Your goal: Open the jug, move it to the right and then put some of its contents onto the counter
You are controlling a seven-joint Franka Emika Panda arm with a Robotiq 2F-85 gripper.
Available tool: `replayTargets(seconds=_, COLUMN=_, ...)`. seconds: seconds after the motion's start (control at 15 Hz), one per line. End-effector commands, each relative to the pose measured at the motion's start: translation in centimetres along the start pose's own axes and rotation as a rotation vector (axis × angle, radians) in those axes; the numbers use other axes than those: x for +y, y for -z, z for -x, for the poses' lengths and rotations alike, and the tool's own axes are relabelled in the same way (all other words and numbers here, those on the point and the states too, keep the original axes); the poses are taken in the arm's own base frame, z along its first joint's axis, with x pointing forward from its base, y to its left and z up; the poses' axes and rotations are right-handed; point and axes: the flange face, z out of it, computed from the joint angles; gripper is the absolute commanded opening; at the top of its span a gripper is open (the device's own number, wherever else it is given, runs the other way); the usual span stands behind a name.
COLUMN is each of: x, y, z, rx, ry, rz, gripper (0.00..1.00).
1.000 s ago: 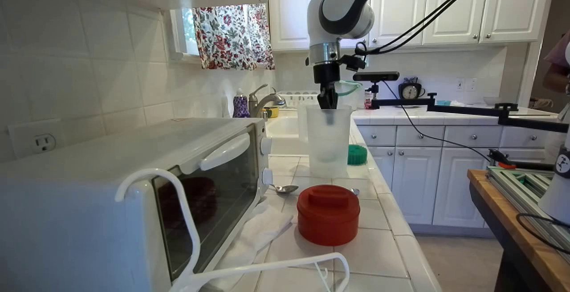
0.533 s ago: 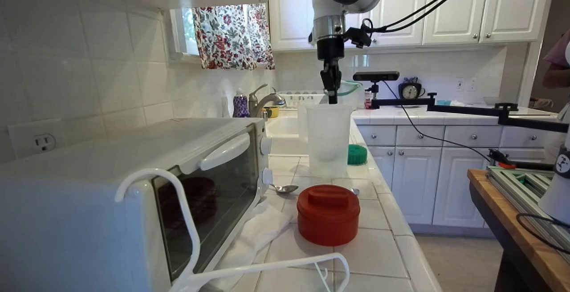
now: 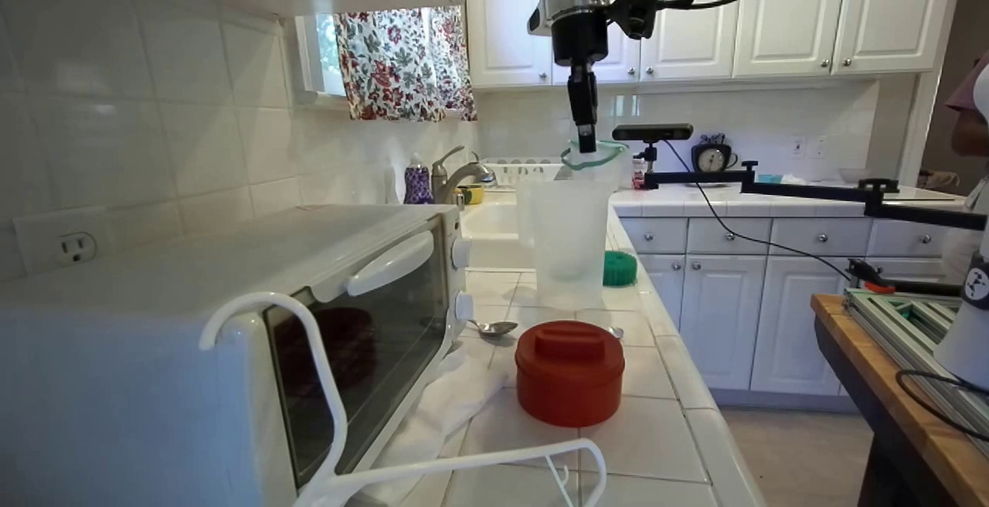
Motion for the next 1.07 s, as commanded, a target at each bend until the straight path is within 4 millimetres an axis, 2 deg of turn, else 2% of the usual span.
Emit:
replayTargets(seconds=0.0, x=-2.4, y=-2.1, z=-0.4, rx=0.003, ry=0.076, rz=-0.006, gripper=0.0)
replayTargets(seconds=0.2, x=-4.6, y=-4.2, z=-1.1, rx=0.033, ry=0.13, rz=0.008, gripper=0.0)
replayTargets(seconds=0.53, x=-6.0, y=-8.8, z=-2.3, rx=0.035, ry=0.181, rz=0.026, gripper=0.0)
replayTargets(seconds=0.6, x=-6.0, y=-9.3, z=-2.4, rx=0.032, ry=0.176, rz=0.023, gripper=0.23)
replayTargets(seconds=0.8, x=-5.6, y=-9.8, z=-2.5, rx=0.035, ry=0.173, rz=0.016, gripper=0.4)
replayTargets(seconds=1.0, x=-5.5, y=-9.7, z=-2.4, rx=0.028, ry=0.172, rz=0.014, gripper=0.63)
